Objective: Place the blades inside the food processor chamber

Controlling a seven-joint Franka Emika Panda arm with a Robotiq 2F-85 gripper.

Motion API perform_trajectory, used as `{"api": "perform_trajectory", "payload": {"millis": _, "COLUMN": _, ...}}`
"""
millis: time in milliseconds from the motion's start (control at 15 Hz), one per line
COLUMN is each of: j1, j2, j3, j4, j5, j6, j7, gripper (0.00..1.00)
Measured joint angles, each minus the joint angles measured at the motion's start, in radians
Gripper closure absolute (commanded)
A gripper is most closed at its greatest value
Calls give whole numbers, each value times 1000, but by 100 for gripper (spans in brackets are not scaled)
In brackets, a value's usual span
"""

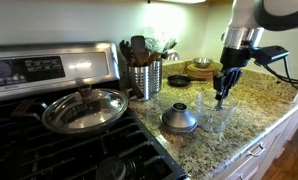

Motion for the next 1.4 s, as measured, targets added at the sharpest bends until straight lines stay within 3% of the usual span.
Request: {"api": "perform_trajectory", "payload": {"millis": 1400, "j1": 1, "j2": 156, "j3": 0, "j4": 65, "j5": 0, "j6": 71, "j7": 0, "gripper": 87}}
